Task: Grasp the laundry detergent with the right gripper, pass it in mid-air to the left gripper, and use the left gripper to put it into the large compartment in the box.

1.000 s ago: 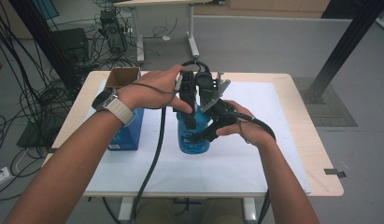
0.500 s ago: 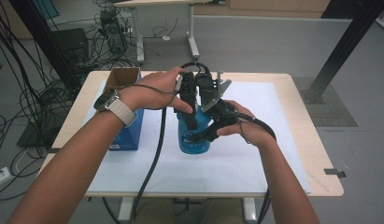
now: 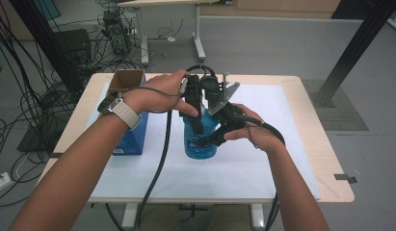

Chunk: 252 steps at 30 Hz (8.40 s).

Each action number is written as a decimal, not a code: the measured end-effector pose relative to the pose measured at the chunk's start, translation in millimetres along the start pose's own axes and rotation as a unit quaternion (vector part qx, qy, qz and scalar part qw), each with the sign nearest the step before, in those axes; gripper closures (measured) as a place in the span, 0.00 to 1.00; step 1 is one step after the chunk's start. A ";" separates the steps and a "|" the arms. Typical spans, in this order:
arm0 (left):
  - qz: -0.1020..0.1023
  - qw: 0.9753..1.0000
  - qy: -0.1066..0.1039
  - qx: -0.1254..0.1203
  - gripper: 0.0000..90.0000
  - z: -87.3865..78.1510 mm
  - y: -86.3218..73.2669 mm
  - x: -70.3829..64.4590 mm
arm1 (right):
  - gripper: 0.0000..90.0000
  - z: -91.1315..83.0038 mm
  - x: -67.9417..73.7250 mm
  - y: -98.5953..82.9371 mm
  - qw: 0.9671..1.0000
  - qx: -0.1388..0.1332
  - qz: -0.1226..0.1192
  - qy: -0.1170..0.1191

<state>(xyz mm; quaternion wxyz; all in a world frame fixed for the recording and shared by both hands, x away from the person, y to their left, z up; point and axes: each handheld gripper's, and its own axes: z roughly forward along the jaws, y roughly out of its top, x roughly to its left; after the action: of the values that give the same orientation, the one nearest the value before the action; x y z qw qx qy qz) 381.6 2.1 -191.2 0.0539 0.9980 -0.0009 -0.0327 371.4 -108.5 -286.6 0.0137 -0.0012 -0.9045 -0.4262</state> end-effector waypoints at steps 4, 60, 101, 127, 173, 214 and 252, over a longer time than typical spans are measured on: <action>0.000 1.000 -0.007 -0.004 0.31 0.1 0.3 -0.5 | 0.48 -0.6 0.3 -0.2 1.000 -0.001 0.001 -0.001; 0.009 1.000 -0.006 -0.010 0.42 -1.6 -0.1 -7.0 | 0.48 -2.7 3.1 0.5 1.000 0.005 -0.013 -0.013; 0.009 1.000 -0.004 -0.020 0.42 -1.3 -1.5 -10.4 | 0.48 -4.5 7.3 1.6 1.000 0.011 -0.012 -0.009; 0.010 1.000 -0.004 -0.026 0.42 -3.6 0.2 -13.1 | 0.48 -8.8 9.7 2.0 1.000 0.012 -0.017 -0.011; 0.009 0.999 -0.005 -0.031 0.42 -5.3 -1.5 -10.1 | 0.48 -9.1 6.5 2.2 1.000 0.004 -0.021 -0.004; 0.005 0.999 -0.004 -0.034 0.42 -7.2 -2.8 -13.2 | 0.48 -9.8 8.3 4.7 1.000 0.006 -0.026 -0.001; -0.036 0.999 0.026 -0.030 0.42 -25.3 -17.3 -19.7 | 0.08 -70.4 18.6 -39.0 0.990 0.071 0.072 -0.093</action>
<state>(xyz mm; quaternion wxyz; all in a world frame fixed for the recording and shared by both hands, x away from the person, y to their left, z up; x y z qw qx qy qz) 363.6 22.2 -166.7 0.0830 0.9958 0.0369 -0.0090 354.0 -187.8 -271.5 -0.0400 -0.1054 -0.9274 -0.3566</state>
